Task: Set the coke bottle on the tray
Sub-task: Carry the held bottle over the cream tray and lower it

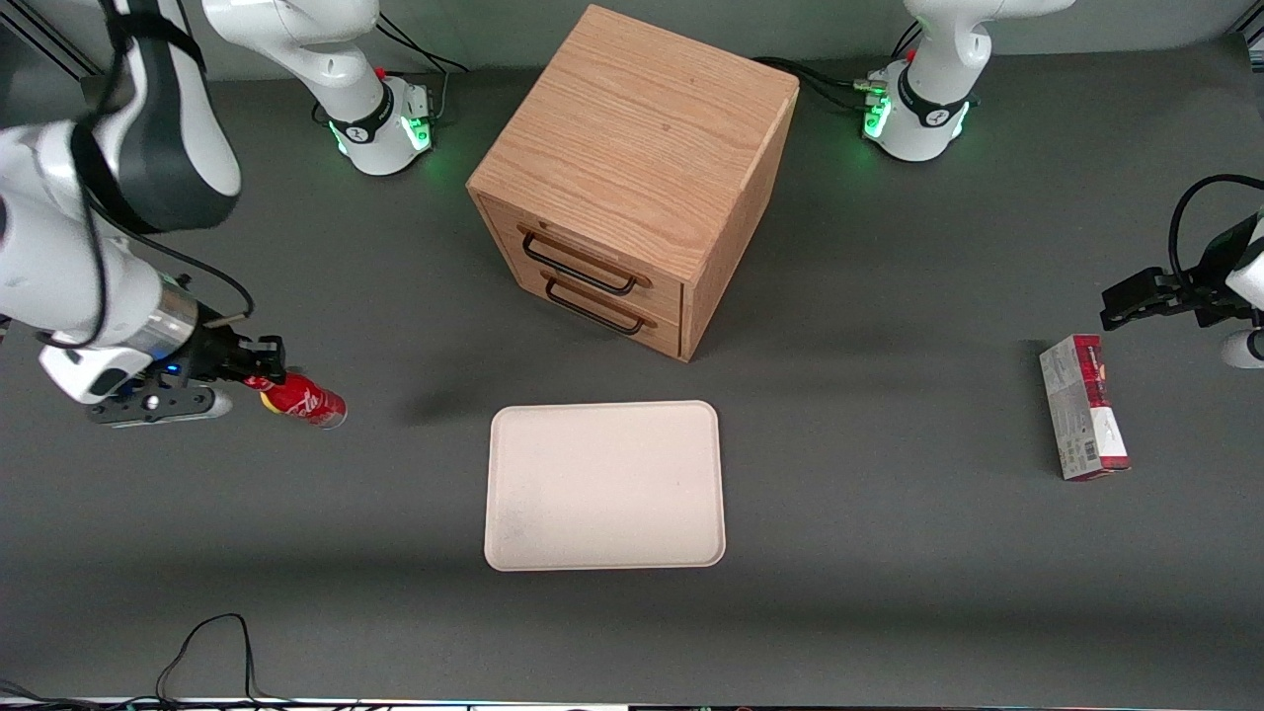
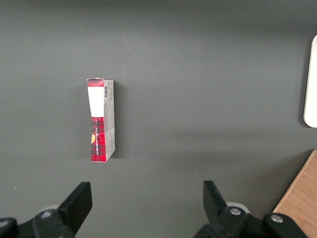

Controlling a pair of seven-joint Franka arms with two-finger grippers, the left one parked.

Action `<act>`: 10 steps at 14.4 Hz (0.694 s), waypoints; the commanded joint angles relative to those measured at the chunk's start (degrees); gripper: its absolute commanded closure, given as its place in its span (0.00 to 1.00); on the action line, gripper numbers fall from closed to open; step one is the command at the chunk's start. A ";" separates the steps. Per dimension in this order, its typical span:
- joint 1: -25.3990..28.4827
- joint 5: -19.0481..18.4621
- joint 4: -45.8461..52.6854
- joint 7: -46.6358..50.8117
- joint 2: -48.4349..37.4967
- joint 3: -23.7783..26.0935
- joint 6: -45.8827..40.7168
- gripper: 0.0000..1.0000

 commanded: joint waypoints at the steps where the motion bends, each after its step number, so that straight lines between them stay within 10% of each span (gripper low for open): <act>1: 0.13 0.65 20.46 0.33 11.48 2.58 -10.89 0.89; 5: 1.27 -1.19 37.10 4.37 23.17 8.03 -12.78 0.89; 10: 3.03 -16.28 39.32 13.25 36.09 22.00 1.26 0.89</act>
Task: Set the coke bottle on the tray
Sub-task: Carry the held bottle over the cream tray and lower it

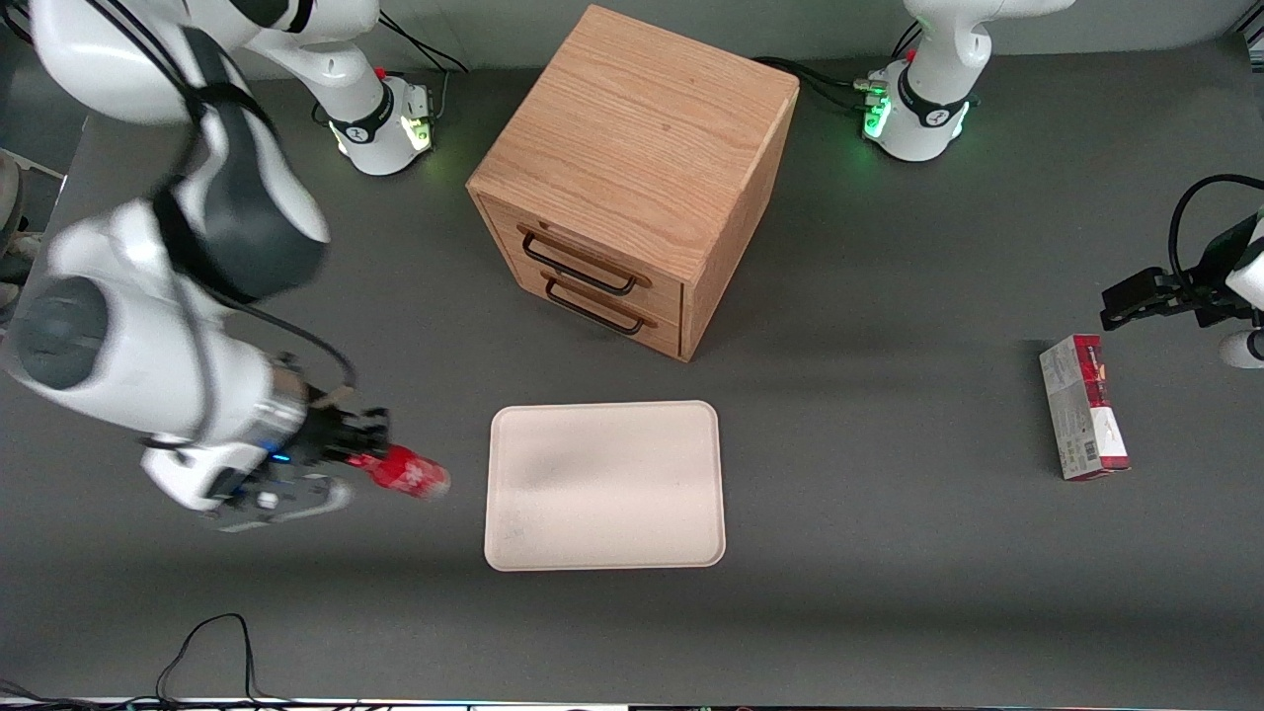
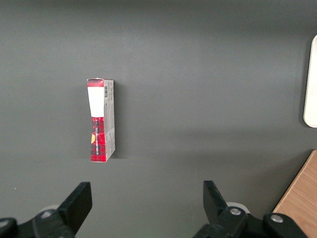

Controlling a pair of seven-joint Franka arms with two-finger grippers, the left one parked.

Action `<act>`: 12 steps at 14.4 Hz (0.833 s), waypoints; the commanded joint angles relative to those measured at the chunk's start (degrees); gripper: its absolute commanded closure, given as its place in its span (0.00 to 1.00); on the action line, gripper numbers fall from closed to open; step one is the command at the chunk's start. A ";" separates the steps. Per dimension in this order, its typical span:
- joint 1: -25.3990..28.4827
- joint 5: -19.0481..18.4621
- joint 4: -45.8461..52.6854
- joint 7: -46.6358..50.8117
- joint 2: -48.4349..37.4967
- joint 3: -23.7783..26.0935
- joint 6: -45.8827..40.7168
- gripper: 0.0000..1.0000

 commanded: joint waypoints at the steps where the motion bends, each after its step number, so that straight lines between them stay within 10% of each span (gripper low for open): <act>1: 2.47 -8.92 5.18 3.07 9.48 4.14 6.13 0.89; 9: 4.25 -15.19 1.66 4.57 14.60 4.24 13.89 0.77; 10: 4.25 -15.19 1.66 4.83 14.60 4.24 13.89 0.61; 11: 4.16 -15.10 1.31 5.27 14.60 4.24 13.89 0.01; 12: 4.07 -15.02 0.27 5.88 14.52 4.24 14.15 0.00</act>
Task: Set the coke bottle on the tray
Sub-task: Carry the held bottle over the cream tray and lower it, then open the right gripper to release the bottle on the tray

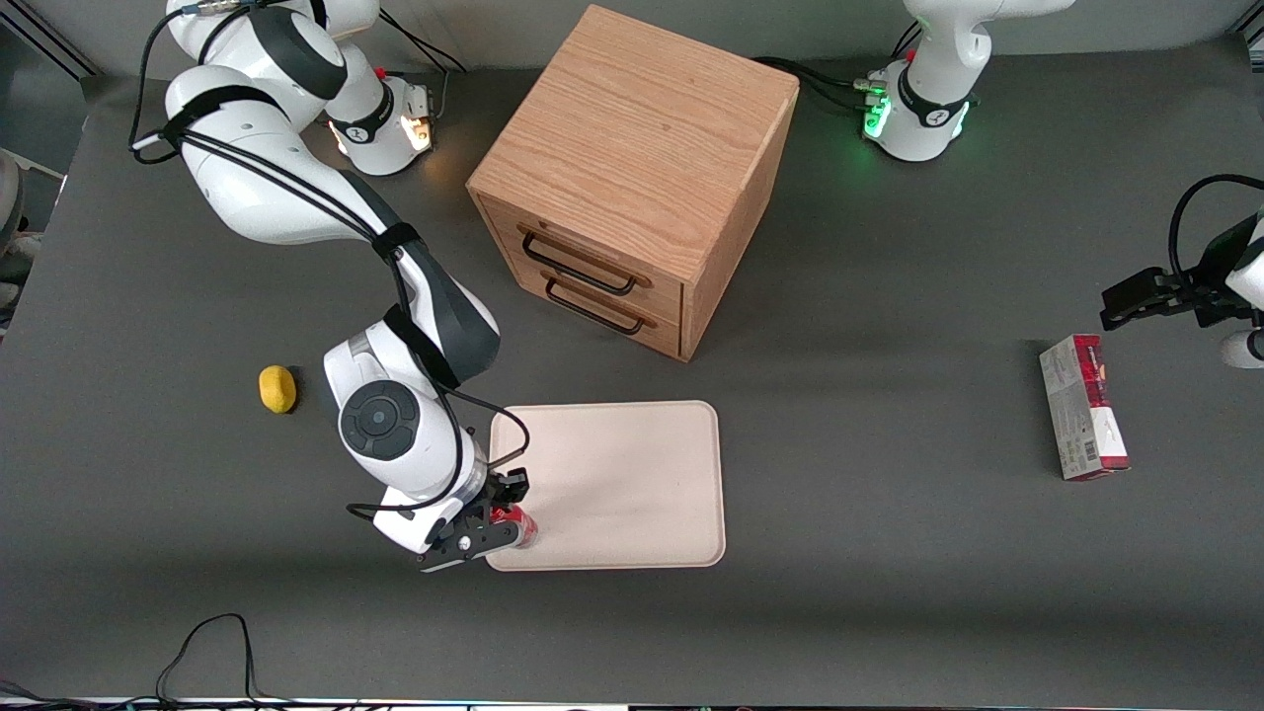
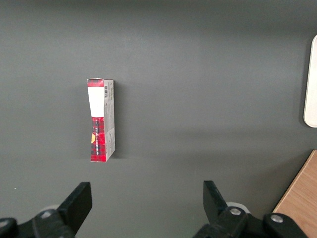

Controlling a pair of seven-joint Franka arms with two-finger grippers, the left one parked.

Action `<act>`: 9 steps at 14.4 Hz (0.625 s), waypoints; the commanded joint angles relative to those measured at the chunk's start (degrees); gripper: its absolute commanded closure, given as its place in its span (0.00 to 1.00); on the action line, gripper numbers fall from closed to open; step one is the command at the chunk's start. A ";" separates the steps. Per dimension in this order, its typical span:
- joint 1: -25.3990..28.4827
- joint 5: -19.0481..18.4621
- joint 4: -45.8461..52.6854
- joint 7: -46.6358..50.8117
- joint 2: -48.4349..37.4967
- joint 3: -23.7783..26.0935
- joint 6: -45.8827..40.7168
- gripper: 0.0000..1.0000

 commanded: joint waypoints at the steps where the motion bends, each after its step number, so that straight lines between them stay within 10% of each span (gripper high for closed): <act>1: -0.29 -1.59 -0.84 3.95 -0.49 0.87 0.81 0.00; 4: -0.73 -0.72 -1.02 5.38 -3.37 1.30 0.12 0.00; 9: -4.87 17.69 -16.89 2.58 -26.10 -7.79 -9.37 0.00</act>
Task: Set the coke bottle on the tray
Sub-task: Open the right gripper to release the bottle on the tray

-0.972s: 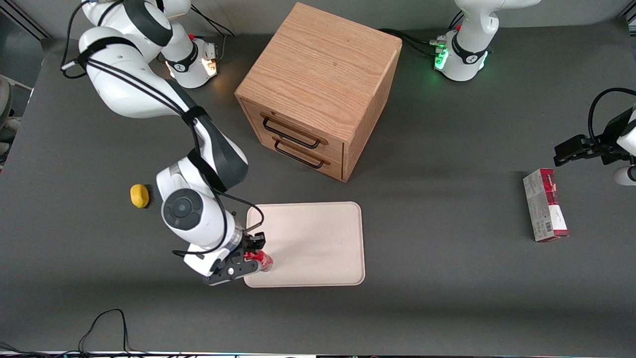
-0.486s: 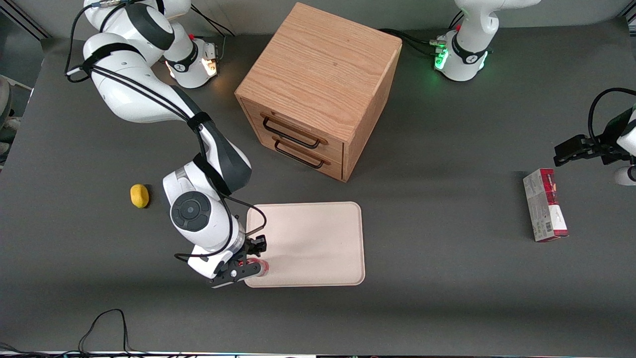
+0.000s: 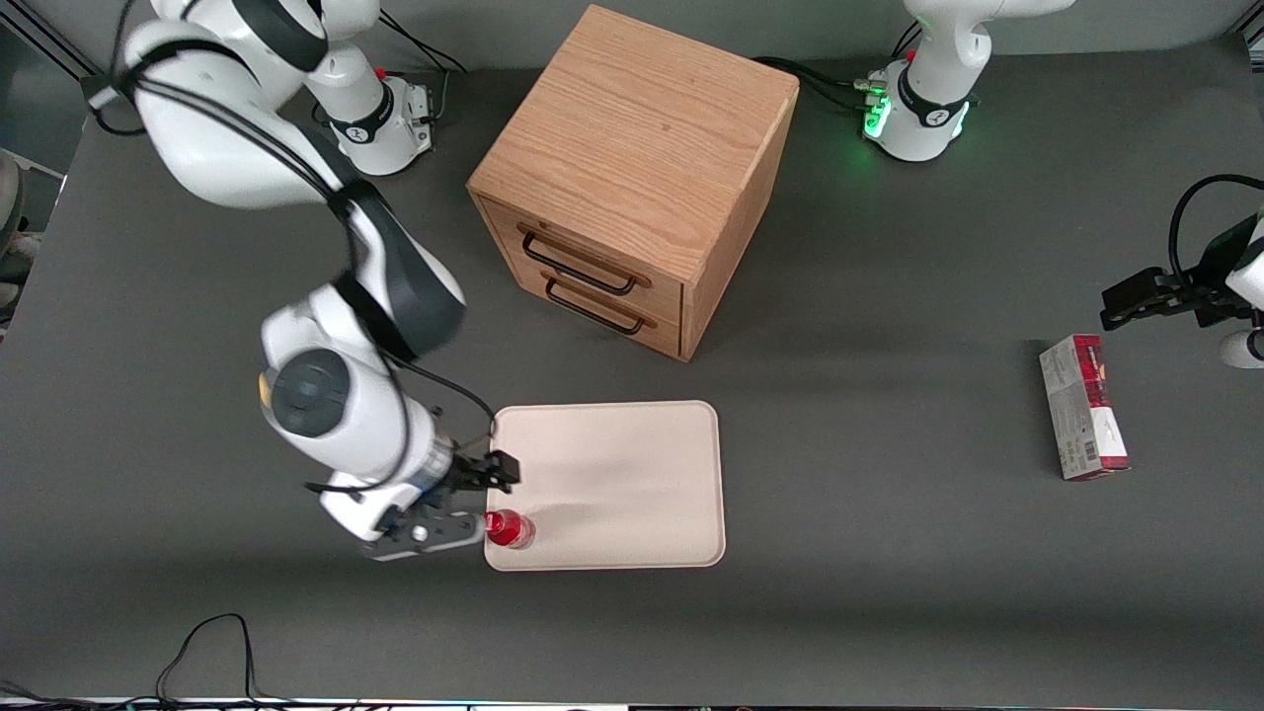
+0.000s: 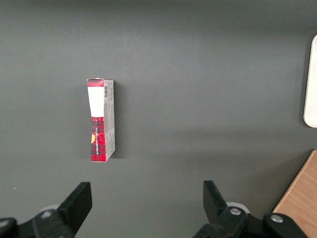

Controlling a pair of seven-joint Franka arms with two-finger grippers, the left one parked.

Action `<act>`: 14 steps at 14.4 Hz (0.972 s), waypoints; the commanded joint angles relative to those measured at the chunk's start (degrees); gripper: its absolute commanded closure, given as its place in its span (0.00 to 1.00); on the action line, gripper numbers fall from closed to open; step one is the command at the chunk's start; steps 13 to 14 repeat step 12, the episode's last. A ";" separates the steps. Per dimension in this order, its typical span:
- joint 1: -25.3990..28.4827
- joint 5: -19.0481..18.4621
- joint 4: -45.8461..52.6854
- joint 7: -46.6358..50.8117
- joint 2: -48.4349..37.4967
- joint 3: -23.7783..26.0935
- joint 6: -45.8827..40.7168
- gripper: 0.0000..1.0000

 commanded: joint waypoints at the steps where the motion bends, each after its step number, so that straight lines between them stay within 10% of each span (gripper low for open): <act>1: -1.82 13.50 -18.96 -3.36 -19.56 -11.15 -1.67 0.00; 4: -1.55 20.85 -34.69 -8.22 -34.42 -21.63 -1.68 0.00; 14: -1.56 14.61 -44.68 -10.42 -47.13 -26.49 -5.46 0.00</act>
